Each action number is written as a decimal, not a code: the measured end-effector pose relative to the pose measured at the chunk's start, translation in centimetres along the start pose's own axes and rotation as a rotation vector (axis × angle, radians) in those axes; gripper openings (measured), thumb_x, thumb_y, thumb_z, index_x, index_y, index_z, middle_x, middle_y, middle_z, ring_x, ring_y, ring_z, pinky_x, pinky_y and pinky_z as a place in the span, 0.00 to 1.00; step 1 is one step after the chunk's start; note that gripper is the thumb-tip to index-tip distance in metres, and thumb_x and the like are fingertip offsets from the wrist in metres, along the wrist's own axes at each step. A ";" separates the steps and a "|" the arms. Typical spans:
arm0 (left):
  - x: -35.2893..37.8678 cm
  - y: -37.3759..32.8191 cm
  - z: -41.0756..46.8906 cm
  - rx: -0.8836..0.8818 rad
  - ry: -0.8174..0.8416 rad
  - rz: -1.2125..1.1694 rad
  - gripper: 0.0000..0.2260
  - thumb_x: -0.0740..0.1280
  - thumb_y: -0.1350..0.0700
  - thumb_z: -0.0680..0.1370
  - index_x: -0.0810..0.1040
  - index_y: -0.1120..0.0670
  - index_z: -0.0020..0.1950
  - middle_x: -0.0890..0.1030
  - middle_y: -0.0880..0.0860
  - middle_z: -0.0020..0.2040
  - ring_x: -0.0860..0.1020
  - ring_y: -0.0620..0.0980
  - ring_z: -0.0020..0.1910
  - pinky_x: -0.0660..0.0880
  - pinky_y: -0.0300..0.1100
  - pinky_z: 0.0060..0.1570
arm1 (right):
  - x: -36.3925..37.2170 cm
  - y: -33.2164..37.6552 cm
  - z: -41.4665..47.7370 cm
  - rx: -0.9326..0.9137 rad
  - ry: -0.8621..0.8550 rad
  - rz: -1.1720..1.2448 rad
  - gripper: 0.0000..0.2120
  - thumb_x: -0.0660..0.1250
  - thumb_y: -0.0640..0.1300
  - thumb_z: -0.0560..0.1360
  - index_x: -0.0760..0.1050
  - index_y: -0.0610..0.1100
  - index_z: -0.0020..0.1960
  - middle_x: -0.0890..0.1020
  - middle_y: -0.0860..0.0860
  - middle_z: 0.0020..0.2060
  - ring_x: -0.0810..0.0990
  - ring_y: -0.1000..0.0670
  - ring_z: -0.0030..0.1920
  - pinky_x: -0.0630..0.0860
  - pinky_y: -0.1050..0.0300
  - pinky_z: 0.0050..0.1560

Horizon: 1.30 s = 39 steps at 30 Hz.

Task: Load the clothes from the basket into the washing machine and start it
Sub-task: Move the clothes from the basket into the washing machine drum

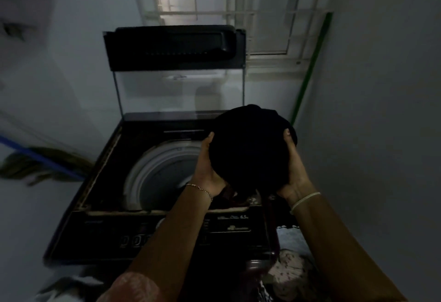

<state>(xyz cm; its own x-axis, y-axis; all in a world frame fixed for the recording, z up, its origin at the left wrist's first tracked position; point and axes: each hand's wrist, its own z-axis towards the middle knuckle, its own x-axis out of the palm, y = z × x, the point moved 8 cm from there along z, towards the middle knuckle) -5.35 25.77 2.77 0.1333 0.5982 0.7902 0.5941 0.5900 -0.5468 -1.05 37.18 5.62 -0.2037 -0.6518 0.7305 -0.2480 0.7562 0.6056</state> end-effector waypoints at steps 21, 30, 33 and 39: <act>-21.3 -14.5 -0.9 -0.098 -0.287 0.278 0.16 0.58 0.50 0.81 0.83 0.53 0.46 0.81 0.52 0.42 0.80 0.50 0.40 0.75 0.47 0.46 | 5.9 -14.8 12.8 0.117 -0.213 -0.328 0.24 0.68 0.62 0.71 0.78 0.48 0.60 0.83 0.43 0.55 0.83 0.42 0.54 0.79 0.46 0.54; -25.6 -12.3 0.3 -0.237 -0.402 0.249 0.19 0.57 0.45 0.80 0.77 0.54 0.62 0.82 0.55 0.55 0.78 0.52 0.53 0.74 0.44 0.49 | 0.8 -16.8 17.4 0.281 -0.223 -0.770 0.38 0.76 0.67 0.57 0.76 0.52 0.63 0.83 0.47 0.56 0.82 0.44 0.55 0.77 0.45 0.60; -27.6 -12.2 1.1 -0.260 -0.443 0.290 0.21 0.59 0.43 0.80 0.76 0.55 0.65 0.80 0.56 0.59 0.77 0.53 0.58 0.74 0.45 0.53 | -1.3 -17.5 19.1 0.408 -0.177 -0.913 0.47 0.77 0.66 0.58 0.67 0.51 0.71 0.80 0.48 0.60 0.82 0.46 0.57 0.77 0.49 0.59; -31.4 -10.7 3.2 -0.368 -0.568 0.498 0.22 0.61 0.44 0.79 0.75 0.57 0.66 0.79 0.58 0.60 0.78 0.56 0.55 0.75 0.44 0.53 | -2.1 -19.0 21.0 0.562 -0.035 -0.977 0.22 0.71 0.48 0.74 0.72 0.46 0.66 0.81 0.50 0.57 0.81 0.49 0.55 0.77 0.56 0.57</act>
<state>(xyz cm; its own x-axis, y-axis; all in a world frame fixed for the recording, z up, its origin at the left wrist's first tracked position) -18.46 2.41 -17.04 0.0871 0.9821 0.1671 0.8055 0.0293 -0.5918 -15.79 23.01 -14.05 0.2870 -0.9579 0.0066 -0.7050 -0.2066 0.6784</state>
